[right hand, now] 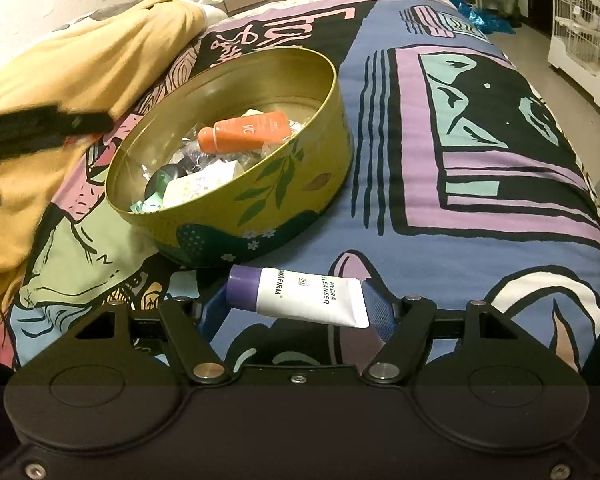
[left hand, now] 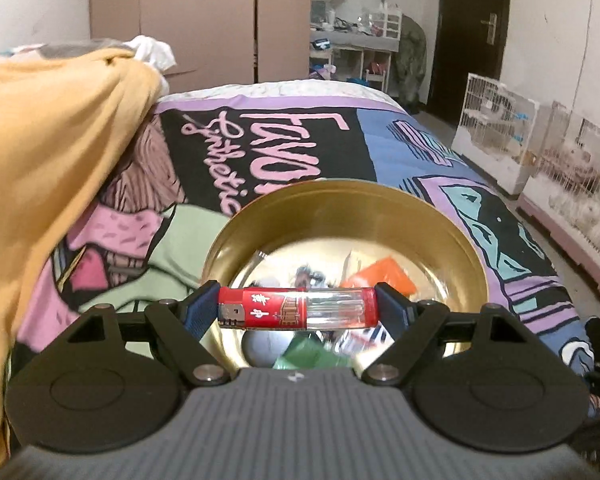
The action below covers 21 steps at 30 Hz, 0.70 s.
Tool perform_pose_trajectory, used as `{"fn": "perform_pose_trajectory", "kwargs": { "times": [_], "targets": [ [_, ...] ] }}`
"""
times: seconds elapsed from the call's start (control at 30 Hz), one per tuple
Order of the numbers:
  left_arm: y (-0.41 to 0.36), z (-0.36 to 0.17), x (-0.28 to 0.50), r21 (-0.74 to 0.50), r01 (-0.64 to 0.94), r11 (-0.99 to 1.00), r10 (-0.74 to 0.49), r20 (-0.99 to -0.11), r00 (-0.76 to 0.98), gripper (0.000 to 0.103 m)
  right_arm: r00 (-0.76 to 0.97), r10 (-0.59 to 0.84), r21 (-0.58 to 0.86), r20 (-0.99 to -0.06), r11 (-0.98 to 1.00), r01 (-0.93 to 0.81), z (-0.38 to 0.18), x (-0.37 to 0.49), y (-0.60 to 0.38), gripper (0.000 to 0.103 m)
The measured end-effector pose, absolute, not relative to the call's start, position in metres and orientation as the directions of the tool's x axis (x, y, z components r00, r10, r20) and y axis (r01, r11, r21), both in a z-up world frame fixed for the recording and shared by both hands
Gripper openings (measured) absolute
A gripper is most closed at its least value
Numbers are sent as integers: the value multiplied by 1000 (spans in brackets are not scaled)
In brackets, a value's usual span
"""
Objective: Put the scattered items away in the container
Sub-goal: 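Carry the lighter over the tin and open the left tool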
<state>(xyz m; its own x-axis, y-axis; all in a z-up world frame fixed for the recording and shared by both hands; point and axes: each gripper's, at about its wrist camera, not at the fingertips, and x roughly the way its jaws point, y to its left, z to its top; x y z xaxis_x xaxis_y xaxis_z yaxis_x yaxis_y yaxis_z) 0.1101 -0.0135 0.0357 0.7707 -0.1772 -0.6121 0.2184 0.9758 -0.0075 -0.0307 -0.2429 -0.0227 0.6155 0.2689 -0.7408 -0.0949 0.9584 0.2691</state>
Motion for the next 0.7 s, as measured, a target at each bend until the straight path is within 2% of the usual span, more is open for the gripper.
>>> {"fn": "perform_pose_trajectory", "kwargs": {
  "times": [0.07,0.17,0.23,0.43,0.7],
  "targets": [
    [-22,39,120,21,226,974,-166,-613,772,85,617,269,266,-740,959,-99,-22,-31,-242,69],
    [-31,43,130,54,206,977,-133,-601,788,103,618,271,266,-738,958,-104,-22,-31,-242,69],
    [-32,46,128,63,187,980,-117,-578,807,103,619,269,266,-738,959,-100,-22,-31,-242,69],
    [-15,44,115,2,180,984,-144,-591,794,103,619,270,269,-738,958,-97,-22,-31,-244,69],
    [5,4,62,-4,197,980,-153,-646,748,103,613,257,255,-747,962,-94,-26,-30,-241,69]
  ]
}}
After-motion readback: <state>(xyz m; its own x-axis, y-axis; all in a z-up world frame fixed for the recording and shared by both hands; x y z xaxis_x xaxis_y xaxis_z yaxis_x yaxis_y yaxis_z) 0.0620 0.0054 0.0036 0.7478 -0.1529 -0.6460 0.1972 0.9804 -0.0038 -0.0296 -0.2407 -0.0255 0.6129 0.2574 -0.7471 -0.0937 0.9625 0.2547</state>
